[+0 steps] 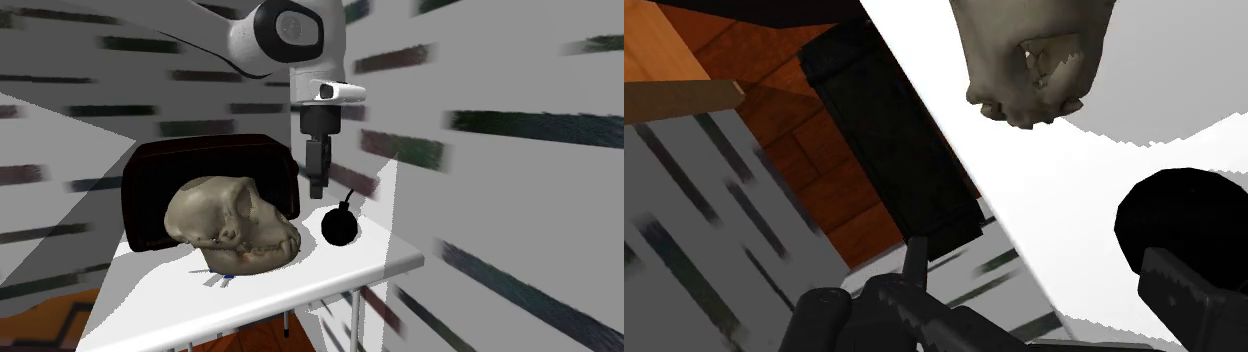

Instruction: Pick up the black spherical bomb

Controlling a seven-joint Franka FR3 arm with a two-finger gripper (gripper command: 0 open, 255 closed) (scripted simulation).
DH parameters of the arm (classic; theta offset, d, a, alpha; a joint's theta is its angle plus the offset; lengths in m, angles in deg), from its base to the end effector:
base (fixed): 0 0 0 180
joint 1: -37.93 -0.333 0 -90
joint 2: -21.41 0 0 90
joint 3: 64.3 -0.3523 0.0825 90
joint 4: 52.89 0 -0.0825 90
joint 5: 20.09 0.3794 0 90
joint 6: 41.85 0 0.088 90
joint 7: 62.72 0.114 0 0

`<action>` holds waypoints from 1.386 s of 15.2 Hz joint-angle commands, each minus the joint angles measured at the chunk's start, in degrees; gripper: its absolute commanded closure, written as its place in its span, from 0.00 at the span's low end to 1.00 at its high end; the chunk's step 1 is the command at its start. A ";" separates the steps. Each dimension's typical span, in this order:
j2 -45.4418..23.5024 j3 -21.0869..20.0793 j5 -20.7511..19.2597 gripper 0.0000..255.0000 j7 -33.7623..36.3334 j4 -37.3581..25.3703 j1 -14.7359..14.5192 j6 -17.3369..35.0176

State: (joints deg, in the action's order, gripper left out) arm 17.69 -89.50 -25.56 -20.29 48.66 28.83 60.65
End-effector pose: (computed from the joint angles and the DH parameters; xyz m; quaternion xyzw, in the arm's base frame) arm 0.4828 0.3110 0.5444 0.9975 -0.0597 0.0038 0.0385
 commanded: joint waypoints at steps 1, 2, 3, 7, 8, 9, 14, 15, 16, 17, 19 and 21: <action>-5.13 -1.01 -2.73 0.00 2.74 -5.09 -1.58 -1.10; -7.72 -1.34 -4.10 0.00 3.95 -7.90 -2.58 -1.94; -10.36 -1.61 -5.47 0.00 5.09 -10.86 -3.67 -2.88; -21.51 -1.64 -10.77 0.00 8.61 -24.58 -9.24 -7.76; -24.52 -1.44 -12.03 0.00 9.17 -28.67 -10.91 -9.31; -27.69 -1.15 -13.26 0.00 9.58 -33.15 -12.72 -11.04; -33.13 -0.32 -15.11 0.00 10.23 -38.89 -15.62 -11.92; -33.04 -0.33 -15.10 0.00 10.37 -37.95 -15.44 -11.10; -32.98 -0.33 -15.11 0.00 10.51 -37.05 -15.27 -10.30; -32.94 -0.33 -15.12 0.00 10.65 -36.19 -15.11 -9.52; -32.91 -0.31 -15.15 0.00 10.87 -34.90 -14.88 -8.31; -33.18 -0.27 -15.22 1.00 10.83 -35.36 -15.00 -8.49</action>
State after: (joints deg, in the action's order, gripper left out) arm -15.45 -89.78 -40.76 -9.47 13.24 13.82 52.03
